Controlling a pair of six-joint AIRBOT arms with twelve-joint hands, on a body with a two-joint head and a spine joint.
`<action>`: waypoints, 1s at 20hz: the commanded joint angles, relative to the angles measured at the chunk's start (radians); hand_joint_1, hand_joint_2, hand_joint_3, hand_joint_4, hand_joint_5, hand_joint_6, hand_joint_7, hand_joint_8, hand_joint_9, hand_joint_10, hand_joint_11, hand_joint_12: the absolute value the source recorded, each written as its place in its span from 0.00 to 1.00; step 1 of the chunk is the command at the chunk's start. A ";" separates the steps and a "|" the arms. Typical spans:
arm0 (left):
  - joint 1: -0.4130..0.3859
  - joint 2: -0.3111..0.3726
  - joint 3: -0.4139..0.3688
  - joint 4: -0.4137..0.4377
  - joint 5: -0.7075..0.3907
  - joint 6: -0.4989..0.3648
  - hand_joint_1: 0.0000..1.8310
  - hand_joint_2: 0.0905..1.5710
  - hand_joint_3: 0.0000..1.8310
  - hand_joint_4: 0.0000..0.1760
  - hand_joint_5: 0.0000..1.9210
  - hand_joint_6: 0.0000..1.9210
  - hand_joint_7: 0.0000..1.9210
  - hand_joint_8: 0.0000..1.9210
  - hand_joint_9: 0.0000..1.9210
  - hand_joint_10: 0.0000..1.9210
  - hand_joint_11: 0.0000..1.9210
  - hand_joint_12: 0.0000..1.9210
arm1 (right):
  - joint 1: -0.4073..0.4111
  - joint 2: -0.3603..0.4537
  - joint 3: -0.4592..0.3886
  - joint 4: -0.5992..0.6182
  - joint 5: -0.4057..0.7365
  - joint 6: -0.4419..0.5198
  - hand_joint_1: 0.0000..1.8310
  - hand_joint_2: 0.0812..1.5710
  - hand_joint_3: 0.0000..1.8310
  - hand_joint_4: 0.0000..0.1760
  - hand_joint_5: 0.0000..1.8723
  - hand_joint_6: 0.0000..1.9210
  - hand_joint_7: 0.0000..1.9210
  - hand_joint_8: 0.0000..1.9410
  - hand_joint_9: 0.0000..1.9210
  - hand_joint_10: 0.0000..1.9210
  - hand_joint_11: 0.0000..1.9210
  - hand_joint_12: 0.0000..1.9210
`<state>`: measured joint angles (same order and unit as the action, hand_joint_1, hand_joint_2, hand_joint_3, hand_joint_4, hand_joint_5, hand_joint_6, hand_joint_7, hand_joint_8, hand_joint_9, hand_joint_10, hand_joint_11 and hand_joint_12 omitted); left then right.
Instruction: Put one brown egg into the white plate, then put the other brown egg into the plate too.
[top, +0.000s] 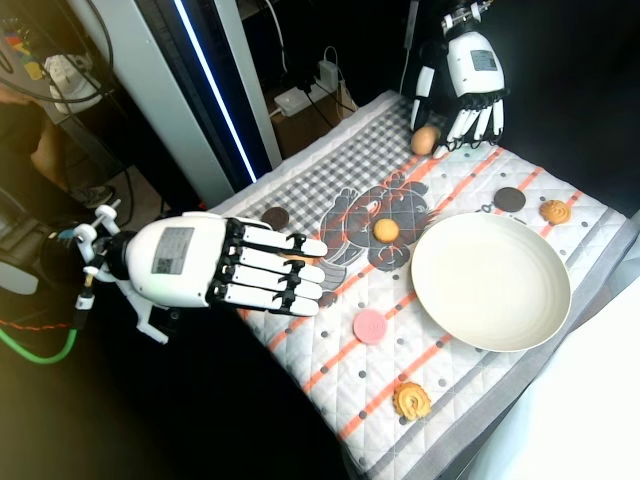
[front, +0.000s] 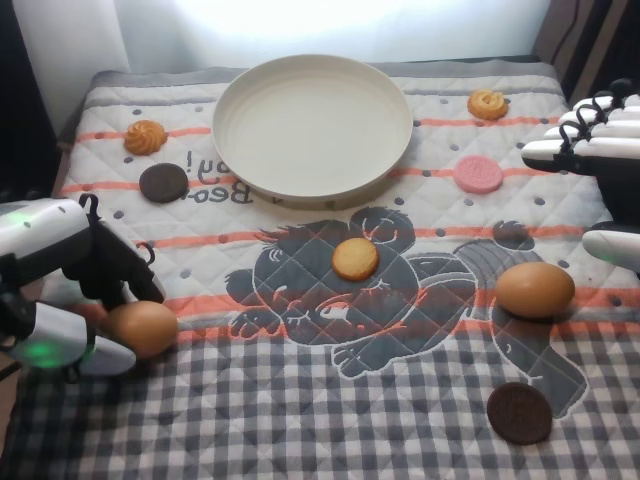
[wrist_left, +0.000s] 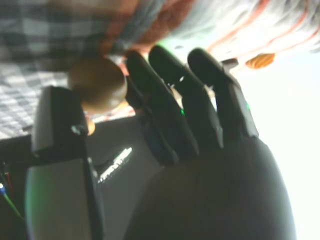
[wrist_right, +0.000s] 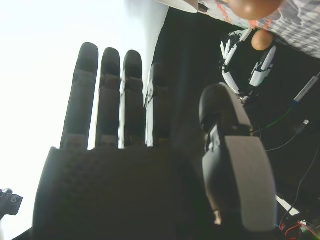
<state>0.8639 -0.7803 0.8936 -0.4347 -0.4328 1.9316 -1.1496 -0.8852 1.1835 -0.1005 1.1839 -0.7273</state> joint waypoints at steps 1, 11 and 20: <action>-0.022 -0.005 0.010 0.003 -0.128 -0.004 0.59 0.64 0.00 0.69 0.60 0.36 0.46 0.41 0.29 0.73 0.14 0.87 | 0.007 0.003 0.002 0.035 0.118 0.003 0.17 0.85 0.00 0.41 0.24 0.00 0.27 0.00 0.25 0.00 0.23 0.01; -0.398 -0.306 0.374 0.000 0.044 -0.004 0.56 0.67 0.00 1.00 0.53 0.47 0.41 0.58 0.26 0.79 0.07 0.97 | 0.007 -0.002 0.015 0.028 0.119 0.003 0.17 0.85 0.00 0.36 0.25 0.00 0.28 0.00 0.26 0.00 0.25 0.01; -0.432 -0.505 0.623 -0.104 0.185 -0.003 0.42 0.57 0.00 0.53 0.26 0.00 0.29 0.14 0.20 0.39 0.01 0.79 | 0.042 -0.051 0.049 -0.037 0.112 0.003 0.23 0.83 0.00 0.25 0.26 0.00 0.29 0.00 0.27 0.00 0.25 0.00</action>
<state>0.4397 -1.2873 1.5131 -0.5358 -0.1486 1.9343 -1.1221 -0.9375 1.2282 -0.1711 1.1805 -0.7269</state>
